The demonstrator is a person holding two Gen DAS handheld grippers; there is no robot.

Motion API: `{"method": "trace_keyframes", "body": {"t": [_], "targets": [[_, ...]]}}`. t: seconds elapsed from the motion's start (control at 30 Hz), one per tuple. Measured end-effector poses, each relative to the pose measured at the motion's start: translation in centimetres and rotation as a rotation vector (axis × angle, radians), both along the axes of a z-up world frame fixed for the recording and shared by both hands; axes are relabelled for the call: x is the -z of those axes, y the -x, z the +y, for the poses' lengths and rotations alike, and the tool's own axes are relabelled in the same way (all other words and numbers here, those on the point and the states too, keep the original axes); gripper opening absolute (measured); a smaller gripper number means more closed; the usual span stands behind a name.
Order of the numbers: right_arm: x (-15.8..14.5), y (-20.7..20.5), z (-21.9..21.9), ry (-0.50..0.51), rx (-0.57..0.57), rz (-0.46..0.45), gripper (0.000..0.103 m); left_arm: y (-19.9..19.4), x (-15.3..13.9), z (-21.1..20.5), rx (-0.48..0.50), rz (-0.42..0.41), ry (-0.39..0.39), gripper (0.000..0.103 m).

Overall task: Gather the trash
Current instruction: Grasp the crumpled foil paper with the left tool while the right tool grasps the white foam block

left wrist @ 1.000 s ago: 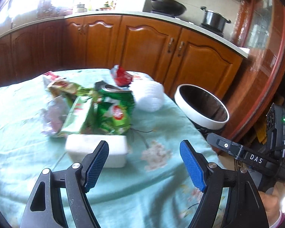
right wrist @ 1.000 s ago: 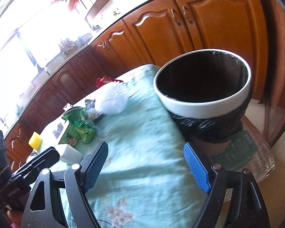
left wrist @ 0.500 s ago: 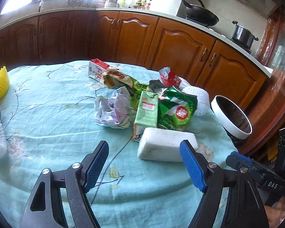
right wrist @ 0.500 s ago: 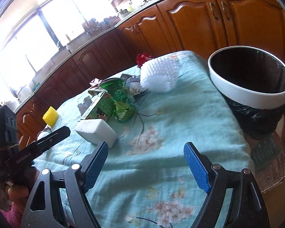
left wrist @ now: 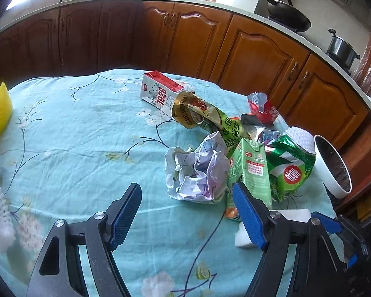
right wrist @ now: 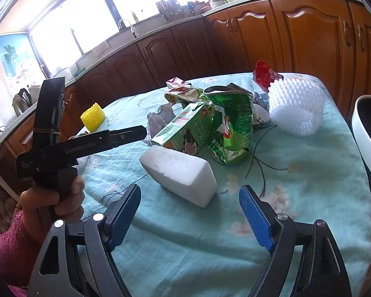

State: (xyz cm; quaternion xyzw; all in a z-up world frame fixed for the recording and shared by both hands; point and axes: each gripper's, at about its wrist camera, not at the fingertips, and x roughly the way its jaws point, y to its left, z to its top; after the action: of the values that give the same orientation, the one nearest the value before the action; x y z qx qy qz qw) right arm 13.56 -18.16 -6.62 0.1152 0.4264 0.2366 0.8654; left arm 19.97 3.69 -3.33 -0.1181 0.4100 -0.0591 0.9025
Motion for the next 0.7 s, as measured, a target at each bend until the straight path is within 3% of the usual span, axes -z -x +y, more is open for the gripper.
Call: {"method": "trace_keyframes", "body": {"t": [0.1,0.2,0.27,0.3,0.33,0.5,0.7], "targets": [[0.1,-0.9,1.1,0.028,-0.036,-0.013,0.083,-1.3,0.8,-0.5,0.025,0.019,-0.005,0.065],[0.4,-1.7,2.0,0.054,-0.064,-0.009,0.082,-2.4,1.7,-0.9,0.056,0.048,-0.001,0.047],[0.7,-2.0,2.3,0.059,-0.074,-0.002,0.074,-2.8,2.1,-1.3,0.069,0.053,-0.014,0.031],[0.8,-2.1,2.4,0.056,-0.078,0.004,0.056,-2.7,2.0,-1.4,0.07,0.043,-0.031,0.029],[0.9,-2.1,2.4,0.056,-0.075,0.013,0.052,-2.6,2.0,-1.6,0.073,0.033,-0.038,0.024],[0.8,-1.1,1.6,0.033,-0.043,0.017,0.039,-0.7,1.4,-0.7,0.054,0.012,-0.005,0.019],[0.2,1.3,-1.0,0.0,0.03,0.006,0.037,3.4,0.4,0.2,0.031,-0.009,0.048,0.018]]}}
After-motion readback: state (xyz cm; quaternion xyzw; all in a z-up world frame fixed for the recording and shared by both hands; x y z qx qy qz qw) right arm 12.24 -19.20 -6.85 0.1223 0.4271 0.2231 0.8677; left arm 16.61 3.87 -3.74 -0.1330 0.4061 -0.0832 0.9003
